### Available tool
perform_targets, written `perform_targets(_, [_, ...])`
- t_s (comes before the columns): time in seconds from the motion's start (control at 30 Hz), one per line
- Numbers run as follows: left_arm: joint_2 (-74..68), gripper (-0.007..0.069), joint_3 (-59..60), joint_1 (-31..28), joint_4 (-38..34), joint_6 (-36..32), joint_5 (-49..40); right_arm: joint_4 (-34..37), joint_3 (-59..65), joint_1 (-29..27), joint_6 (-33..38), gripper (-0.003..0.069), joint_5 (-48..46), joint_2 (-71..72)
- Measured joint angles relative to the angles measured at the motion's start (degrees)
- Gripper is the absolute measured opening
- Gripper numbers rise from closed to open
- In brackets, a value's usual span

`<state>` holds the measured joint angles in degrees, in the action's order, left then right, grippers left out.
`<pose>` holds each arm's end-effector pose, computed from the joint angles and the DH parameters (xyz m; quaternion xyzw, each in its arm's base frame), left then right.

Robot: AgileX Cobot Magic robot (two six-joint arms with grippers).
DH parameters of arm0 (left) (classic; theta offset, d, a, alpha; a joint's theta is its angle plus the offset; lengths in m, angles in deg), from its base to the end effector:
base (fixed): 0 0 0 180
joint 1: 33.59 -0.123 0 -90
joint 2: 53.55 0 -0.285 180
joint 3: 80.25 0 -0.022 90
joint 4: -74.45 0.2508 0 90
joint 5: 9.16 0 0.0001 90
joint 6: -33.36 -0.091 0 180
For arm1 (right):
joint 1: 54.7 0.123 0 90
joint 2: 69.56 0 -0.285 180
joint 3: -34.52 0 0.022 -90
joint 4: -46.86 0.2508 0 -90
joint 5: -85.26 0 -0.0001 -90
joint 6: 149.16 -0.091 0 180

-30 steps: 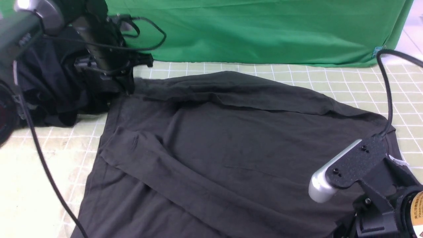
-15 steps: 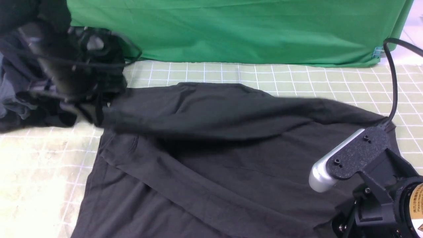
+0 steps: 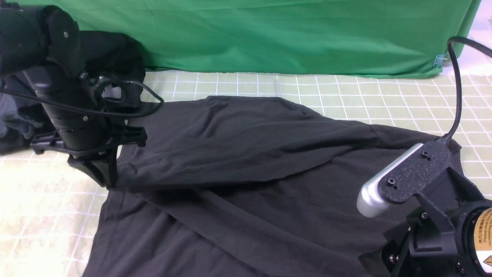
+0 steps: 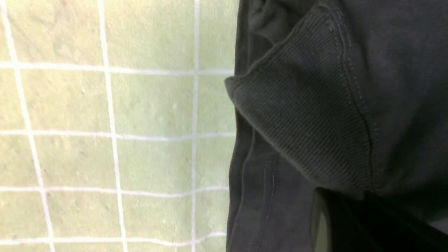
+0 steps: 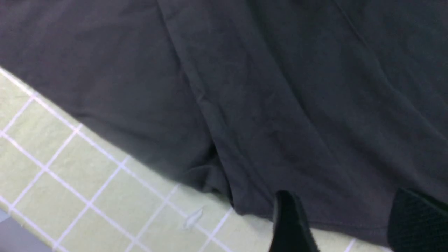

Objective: Fold a long-sleeved shirt over a green coffee tablecloth.
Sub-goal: 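Fold the left side of the dark shirt inward over its body with the left gripper, then grasp the near edge of the shirt at its hem and shoulder corners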

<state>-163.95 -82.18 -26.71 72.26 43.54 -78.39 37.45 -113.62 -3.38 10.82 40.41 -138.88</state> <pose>0.3449 -0.0449 0.2407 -0.0352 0.9990 -0.0208 0.0172 0.1336 0.1500 0.2879 -0.2944 0.9074 0.1110 0.2787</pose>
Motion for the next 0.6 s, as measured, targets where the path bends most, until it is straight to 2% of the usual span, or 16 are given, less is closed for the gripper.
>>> perform_targets(0.07, [0.0,0.0083,1.3,0.0,-0.19,-0.6,0.06,-0.05,0.0,0.0,-0.49,0.0368,0.12,0.0])
perform_targets(0.33, [2.03,0.0439,11.62,0.0,-1.7,-1.61,-0.08,-0.47,0.0,0.0,-1.46,0.0368,0.32,0.0])
perform_targets(0.47, [6.45,0.0498,17.58,0.02,-4.18,-1.61,0.03,-0.47,0.0,0.0,-1.46,0.0368,-0.05,0.0])
perform_targets(0.6, [15.3,0.05,26.68,2.61,-4.01,-1.08,0.21,-0.47,0.0,0.0,-1.46,0.0368,-0.11,0.0])
